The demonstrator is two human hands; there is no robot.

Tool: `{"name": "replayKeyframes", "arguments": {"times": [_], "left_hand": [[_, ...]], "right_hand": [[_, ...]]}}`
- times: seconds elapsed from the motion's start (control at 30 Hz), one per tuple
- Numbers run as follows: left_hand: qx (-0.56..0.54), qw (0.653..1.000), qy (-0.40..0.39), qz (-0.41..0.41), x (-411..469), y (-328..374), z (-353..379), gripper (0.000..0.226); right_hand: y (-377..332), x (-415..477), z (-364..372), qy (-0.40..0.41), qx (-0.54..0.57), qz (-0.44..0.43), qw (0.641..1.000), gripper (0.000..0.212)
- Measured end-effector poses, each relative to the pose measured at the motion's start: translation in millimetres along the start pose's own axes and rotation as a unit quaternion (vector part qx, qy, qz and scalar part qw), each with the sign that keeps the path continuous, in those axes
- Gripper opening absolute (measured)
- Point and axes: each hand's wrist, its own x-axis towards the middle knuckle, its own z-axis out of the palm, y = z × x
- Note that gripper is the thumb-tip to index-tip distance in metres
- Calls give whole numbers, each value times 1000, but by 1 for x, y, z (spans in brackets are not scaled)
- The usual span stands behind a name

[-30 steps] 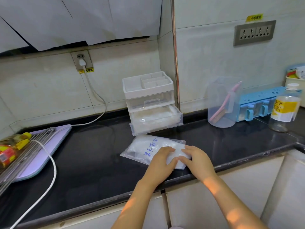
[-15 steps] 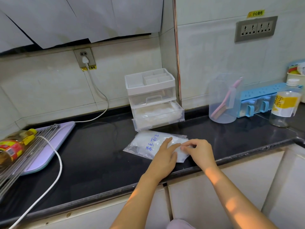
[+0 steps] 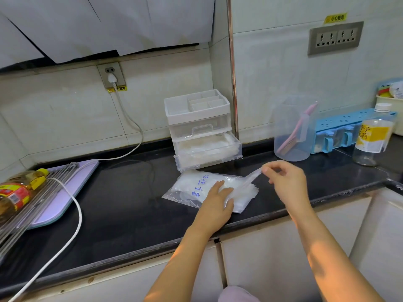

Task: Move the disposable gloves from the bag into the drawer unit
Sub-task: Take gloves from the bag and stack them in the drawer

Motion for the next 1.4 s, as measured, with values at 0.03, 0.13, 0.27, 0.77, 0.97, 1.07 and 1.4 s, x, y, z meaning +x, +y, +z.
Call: {"name": "replayKeyframes", "arguments": {"times": [0.03, 0.13, 0.27, 0.77, 0.97, 1.07, 1.4], "left_hand": [[5, 1000, 1, -1, 0, 0, 0, 43], [16, 1000, 1, -1, 0, 1, 0, 43], [31, 999, 0, 9, 0, 1, 0, 43], [115, 987, 5, 109, -12, 14, -5, 47], [85, 994, -12, 65, -9, 13, -5, 43], [-65, 998, 17, 6, -9, 15, -9, 38], [-290, 952, 48, 82, -36, 100, -54, 81]], "right_hand": [[2, 1, -6, 20, 31, 5, 999, 8], [13, -1, -23, 51, 112, 37, 992, 8], [23, -14, -35, 39, 234, 125, 963, 14], [16, -26, -39, -21, 169, 206, 964, 12], [-36, -29, -76, -51, 146, 71, 985, 29], [-59, -30, -83, -51, 158, 41, 985, 39], [-88, -17, -43, -57, 29, -14, 998, 48]]}}
